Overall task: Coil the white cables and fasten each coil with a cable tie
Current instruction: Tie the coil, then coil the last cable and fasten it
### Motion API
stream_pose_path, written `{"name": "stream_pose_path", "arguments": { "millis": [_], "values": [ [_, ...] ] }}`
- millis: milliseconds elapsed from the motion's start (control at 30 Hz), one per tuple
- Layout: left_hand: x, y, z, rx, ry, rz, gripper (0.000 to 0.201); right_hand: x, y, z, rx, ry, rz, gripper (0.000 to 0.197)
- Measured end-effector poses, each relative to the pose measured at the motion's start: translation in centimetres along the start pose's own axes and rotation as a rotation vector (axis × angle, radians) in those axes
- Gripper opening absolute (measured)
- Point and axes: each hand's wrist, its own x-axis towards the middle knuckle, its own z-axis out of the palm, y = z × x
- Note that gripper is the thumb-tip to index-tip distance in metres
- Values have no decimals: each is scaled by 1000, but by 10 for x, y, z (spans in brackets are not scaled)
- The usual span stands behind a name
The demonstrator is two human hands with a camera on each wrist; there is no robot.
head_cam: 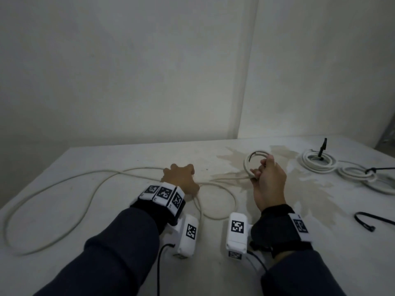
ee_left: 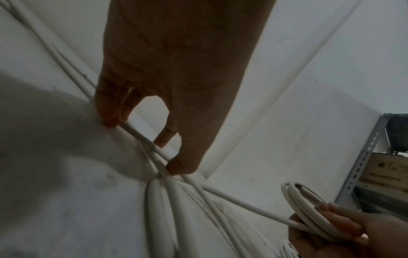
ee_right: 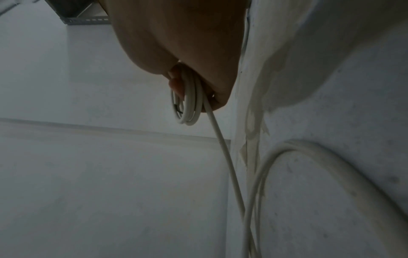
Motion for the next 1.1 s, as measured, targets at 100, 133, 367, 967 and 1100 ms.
{"name": "stream_pose_path", "arguments": {
  "millis": [100, 133, 367, 967, 1100],
  "values": [
    [3, -4, -6, -61, -49, 33, 47, 5, -2, -1, -18, 57, -6, 33],
    [5, -5, -6, -78, -45, 70, 41, 8, -3, -2, -25, 73, -9, 33],
    [15, -8, -1, -52, 62, 154, 9, 25, -10, -6, 13, 41, 39, 31],
    [45, 20, -23, -292, 25, 101, 72, 46, 2, -11, -7, 286, -139, 32],
    [9, 41, -18, -137, -102, 289, 66, 38, 0, -8, 1, 229, -137, 34]
  ]
}}
